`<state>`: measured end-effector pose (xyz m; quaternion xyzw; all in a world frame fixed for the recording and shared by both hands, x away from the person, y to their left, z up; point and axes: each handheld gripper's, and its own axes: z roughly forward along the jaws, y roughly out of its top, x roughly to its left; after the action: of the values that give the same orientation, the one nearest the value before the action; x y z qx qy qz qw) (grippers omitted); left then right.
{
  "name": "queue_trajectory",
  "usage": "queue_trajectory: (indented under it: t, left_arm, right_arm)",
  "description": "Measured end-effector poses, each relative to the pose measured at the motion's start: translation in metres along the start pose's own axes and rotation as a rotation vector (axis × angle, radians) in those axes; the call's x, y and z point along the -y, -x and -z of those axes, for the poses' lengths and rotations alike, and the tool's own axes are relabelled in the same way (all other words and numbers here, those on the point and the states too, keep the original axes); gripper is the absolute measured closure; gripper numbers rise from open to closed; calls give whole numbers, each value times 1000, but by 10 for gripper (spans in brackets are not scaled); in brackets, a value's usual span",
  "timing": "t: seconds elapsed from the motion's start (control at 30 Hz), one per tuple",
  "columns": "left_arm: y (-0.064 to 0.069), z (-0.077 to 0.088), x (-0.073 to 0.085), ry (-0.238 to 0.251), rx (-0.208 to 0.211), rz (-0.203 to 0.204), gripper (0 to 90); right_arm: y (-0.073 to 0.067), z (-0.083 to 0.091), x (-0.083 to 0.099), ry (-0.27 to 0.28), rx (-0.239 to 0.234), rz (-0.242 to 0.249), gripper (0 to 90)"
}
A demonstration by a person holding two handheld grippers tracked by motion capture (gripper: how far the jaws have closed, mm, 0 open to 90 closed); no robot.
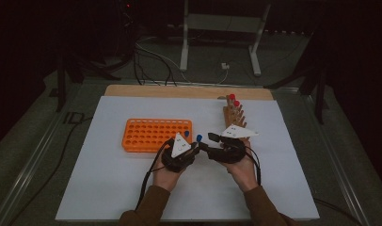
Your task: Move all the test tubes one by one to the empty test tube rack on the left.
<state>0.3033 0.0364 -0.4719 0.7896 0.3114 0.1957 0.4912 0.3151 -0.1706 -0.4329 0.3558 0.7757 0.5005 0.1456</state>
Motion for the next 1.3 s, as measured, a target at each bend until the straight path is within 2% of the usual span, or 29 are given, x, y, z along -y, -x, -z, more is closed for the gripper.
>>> queue_trajectory:
  t: [0.03,0.17,0.2,0.4,0.6,0.77,1.3]
  left_arm:
    - [-1,1,0,-2,0,-1,770]
    - [-3,4,1,1,-4,5,770]
    - [-4,5,1,2,-4,5,770]
    - [-8,9,1,7,-9,7,770]
    - [-12,13,1,10,-14,9,770]
    - [-17,17,1,20,-18,19,769]
    - [-35,26,0,42,-66,33,768]
  right_arm:
    - [0,0,0,0,0,0,382]
    - [4,4,2,13,37,2,262]
    - [5,6,3,16,55,3,206]
    - [10,10,6,27,86,2,136]
    - [13,13,9,19,122,28,42]
    - [17,17,13,15,151,37,3]
    - [33,32,26,27,189,25,2]
